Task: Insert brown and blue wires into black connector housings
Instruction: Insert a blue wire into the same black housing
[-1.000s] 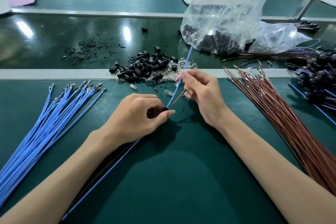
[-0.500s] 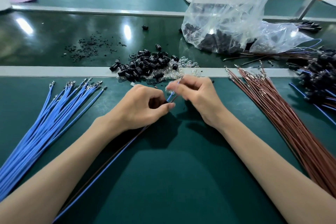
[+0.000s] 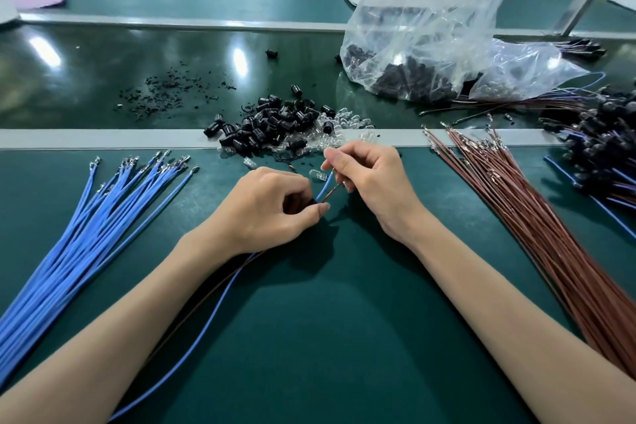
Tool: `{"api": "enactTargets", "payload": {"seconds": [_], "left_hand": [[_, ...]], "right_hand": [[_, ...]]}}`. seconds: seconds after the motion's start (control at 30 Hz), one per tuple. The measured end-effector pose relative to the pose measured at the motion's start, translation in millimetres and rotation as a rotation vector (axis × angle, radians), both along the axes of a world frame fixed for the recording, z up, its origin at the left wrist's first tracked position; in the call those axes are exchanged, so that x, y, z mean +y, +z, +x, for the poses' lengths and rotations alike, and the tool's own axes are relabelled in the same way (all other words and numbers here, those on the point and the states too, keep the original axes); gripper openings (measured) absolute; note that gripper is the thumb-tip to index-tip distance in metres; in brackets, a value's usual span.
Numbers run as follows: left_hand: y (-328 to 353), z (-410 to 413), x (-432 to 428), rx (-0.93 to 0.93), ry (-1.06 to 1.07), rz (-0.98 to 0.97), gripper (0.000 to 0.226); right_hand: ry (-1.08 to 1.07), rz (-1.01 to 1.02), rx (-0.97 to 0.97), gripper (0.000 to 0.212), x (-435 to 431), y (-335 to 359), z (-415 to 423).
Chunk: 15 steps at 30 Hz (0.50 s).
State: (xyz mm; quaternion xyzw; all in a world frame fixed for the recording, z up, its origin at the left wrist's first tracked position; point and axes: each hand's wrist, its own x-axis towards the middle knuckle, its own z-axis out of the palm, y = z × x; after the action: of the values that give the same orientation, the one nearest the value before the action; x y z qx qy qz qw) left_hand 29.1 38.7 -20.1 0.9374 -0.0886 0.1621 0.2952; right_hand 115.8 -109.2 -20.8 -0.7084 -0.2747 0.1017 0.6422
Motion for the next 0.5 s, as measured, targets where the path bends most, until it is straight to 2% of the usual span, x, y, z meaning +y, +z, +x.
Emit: {"api": "enactTargets", "payload": {"seconds": [0.5], "left_hand": [[0.8,-1.6,1.5,0.066,0.044,-0.084,0.032]], "right_hand": [[0.052,-0.049,-0.071,0.015,-1.5,0.9,1.2]]}}
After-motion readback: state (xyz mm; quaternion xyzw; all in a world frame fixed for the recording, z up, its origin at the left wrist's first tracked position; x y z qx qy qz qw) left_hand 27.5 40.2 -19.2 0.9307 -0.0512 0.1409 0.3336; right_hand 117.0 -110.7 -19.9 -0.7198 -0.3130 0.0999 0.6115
